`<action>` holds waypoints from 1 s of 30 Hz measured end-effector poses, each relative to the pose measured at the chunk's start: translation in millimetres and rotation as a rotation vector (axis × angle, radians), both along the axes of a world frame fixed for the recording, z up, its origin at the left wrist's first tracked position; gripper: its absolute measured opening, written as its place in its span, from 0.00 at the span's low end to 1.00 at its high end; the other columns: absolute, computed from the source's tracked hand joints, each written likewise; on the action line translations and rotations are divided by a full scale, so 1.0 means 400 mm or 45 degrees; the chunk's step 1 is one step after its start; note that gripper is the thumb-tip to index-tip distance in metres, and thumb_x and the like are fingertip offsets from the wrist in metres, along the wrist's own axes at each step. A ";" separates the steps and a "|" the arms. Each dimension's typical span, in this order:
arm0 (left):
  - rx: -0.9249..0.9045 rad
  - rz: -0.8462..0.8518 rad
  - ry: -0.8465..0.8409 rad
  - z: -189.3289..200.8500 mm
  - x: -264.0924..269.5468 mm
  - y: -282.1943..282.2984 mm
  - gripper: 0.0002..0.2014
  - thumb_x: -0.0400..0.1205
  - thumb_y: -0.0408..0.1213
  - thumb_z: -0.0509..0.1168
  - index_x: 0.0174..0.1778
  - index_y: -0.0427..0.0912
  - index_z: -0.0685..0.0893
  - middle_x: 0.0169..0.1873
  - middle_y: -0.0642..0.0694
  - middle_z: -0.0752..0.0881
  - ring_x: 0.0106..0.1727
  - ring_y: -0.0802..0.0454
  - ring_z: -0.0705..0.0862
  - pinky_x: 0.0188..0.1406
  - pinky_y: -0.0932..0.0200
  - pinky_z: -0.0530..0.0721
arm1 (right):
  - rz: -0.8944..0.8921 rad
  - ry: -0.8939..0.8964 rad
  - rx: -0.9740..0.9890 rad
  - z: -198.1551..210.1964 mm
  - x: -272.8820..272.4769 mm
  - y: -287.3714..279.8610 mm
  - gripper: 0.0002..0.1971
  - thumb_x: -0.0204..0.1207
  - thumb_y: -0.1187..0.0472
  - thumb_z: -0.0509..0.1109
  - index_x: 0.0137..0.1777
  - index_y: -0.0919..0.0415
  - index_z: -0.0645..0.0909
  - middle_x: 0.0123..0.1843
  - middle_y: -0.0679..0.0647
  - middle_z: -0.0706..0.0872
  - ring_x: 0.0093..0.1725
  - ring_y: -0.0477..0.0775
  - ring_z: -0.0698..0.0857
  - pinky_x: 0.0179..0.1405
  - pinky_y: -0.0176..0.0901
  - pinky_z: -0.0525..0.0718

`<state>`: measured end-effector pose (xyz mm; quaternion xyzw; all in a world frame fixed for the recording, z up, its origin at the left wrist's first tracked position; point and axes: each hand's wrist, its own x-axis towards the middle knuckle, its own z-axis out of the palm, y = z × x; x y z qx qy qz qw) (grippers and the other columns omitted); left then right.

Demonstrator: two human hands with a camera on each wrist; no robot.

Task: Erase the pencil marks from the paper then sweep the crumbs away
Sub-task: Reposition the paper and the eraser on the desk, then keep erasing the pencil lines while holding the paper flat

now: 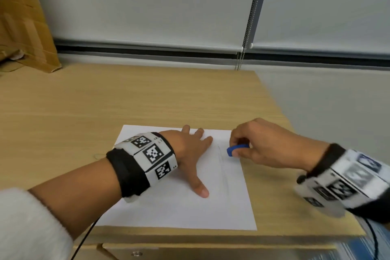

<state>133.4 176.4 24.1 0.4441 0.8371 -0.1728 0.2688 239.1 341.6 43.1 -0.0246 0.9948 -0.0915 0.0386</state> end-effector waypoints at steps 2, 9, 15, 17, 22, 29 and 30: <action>0.054 0.012 0.004 -0.006 0.000 0.003 0.62 0.64 0.75 0.69 0.85 0.55 0.40 0.85 0.53 0.37 0.84 0.38 0.36 0.77 0.31 0.62 | 0.059 -0.044 0.079 -0.018 -0.060 0.010 0.06 0.78 0.51 0.69 0.46 0.51 0.83 0.42 0.46 0.86 0.41 0.49 0.81 0.43 0.50 0.83; 0.154 0.018 0.058 -0.026 -0.001 0.004 0.62 0.64 0.76 0.67 0.86 0.54 0.40 0.86 0.52 0.40 0.84 0.35 0.40 0.78 0.32 0.62 | 0.159 -0.150 0.314 -0.039 -0.147 0.008 0.08 0.83 0.50 0.61 0.47 0.53 0.72 0.38 0.48 0.76 0.41 0.56 0.79 0.38 0.47 0.74; 0.129 -0.003 0.056 -0.032 -0.013 0.006 0.64 0.63 0.79 0.64 0.84 0.58 0.34 0.85 0.54 0.35 0.83 0.31 0.49 0.77 0.37 0.65 | 0.310 -0.270 0.204 -0.037 -0.121 0.008 0.08 0.82 0.51 0.63 0.45 0.54 0.75 0.34 0.46 0.77 0.33 0.50 0.76 0.31 0.41 0.71; 0.112 -0.004 0.064 -0.032 -0.011 0.004 0.65 0.62 0.80 0.63 0.84 0.57 0.31 0.84 0.54 0.33 0.84 0.29 0.45 0.78 0.37 0.64 | 0.257 -0.227 0.177 -0.033 -0.142 0.018 0.08 0.82 0.50 0.63 0.45 0.53 0.75 0.34 0.44 0.76 0.35 0.51 0.77 0.31 0.40 0.70; 0.089 -0.005 0.074 -0.034 -0.016 0.009 0.66 0.61 0.81 0.62 0.83 0.57 0.30 0.83 0.54 0.32 0.83 0.27 0.43 0.78 0.38 0.63 | 0.323 -0.221 0.255 -0.049 -0.124 0.027 0.08 0.82 0.50 0.62 0.46 0.53 0.74 0.32 0.44 0.73 0.32 0.49 0.74 0.32 0.43 0.69; 0.075 0.023 0.058 -0.037 -0.015 0.012 0.67 0.59 0.82 0.64 0.80 0.61 0.25 0.82 0.52 0.28 0.83 0.27 0.40 0.80 0.40 0.54 | 0.268 -0.168 0.324 -0.040 -0.149 0.035 0.12 0.83 0.48 0.61 0.51 0.55 0.78 0.31 0.41 0.71 0.32 0.50 0.73 0.34 0.44 0.69; 0.072 0.024 0.060 -0.038 -0.015 0.014 0.67 0.59 0.82 0.64 0.80 0.61 0.25 0.82 0.52 0.28 0.83 0.28 0.40 0.80 0.40 0.53 | 0.287 -0.176 0.349 -0.042 -0.139 0.031 0.12 0.83 0.48 0.60 0.51 0.55 0.78 0.31 0.42 0.71 0.31 0.47 0.72 0.32 0.44 0.68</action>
